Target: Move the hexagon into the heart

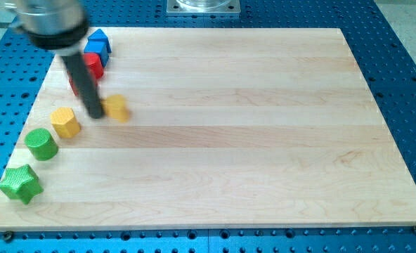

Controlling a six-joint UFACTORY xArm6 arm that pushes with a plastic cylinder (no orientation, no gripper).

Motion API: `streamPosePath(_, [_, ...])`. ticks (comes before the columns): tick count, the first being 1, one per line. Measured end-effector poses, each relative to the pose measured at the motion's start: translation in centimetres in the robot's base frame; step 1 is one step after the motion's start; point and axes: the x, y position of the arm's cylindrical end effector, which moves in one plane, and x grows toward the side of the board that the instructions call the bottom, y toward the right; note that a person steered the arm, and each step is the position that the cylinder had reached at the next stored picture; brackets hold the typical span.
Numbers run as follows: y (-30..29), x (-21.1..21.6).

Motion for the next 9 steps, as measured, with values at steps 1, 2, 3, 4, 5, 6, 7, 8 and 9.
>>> streamPosePath(1, [9.9,3.0])
streamPosePath(2, [7.1,7.5])
streamPosePath(3, [2.4,3.3])
streamPosePath(4, [-1.1,-2.6])
streamPosePath(5, [-8.6,-3.0])
streamPosePath(6, [-14.3,-0.1])
streamPosePath(7, [-11.8,2.2])
streamPosePath(8, [0.5,2.2])
streamPosePath(9, [4.8,3.7])
